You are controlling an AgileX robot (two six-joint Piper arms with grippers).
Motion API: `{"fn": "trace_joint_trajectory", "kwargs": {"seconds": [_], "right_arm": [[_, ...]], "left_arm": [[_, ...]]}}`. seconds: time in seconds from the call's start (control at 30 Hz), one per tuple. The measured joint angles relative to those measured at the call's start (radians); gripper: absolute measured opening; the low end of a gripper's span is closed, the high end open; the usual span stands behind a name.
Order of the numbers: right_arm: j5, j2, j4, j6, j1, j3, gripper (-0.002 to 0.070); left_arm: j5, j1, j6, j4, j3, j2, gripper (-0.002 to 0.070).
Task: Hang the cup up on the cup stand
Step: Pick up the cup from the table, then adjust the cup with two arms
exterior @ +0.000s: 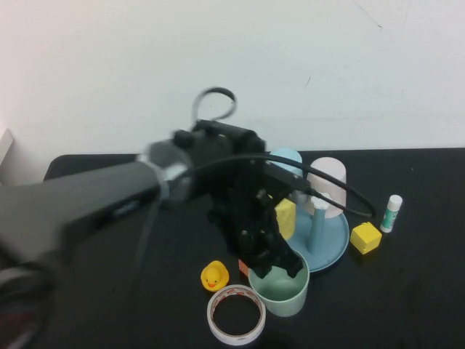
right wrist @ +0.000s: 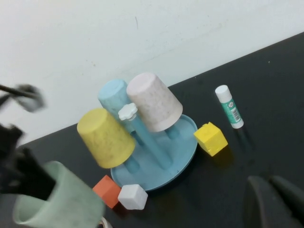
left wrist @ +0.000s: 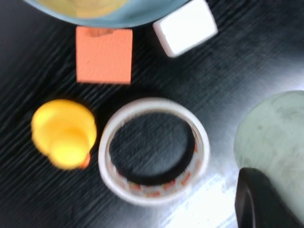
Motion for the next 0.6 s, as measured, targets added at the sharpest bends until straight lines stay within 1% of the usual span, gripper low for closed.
{"fn": "trace_joint_trajectory", "kwargs": {"seconds": [0.07, 0.17, 0.43, 0.6], "right_arm": [[0.0, 0.0, 0.006, -0.007, 0.0, 0.0, -0.0001], [0.0, 0.0, 0.012, -0.007, 0.0, 0.0, -0.0001], [0.0, 0.0, 0.014, -0.016, 0.0, 0.0, -0.0001], [0.012, 0.0, 0.051, -0.016, 0.0, 0.0, -0.0001]], "left_arm": [[-0.048, 0.0, 0.004, 0.0, 0.094, -0.092, 0.0006], [-0.172, -0.015, 0.006, 0.002, 0.256, -0.246, 0.0006], [-0.702, -0.083, 0.052, 0.008, 0.681, -0.614, 0.0006], [-1.036, -0.094, 0.065, 0.01, 0.868, -0.74, 0.0006]]}}
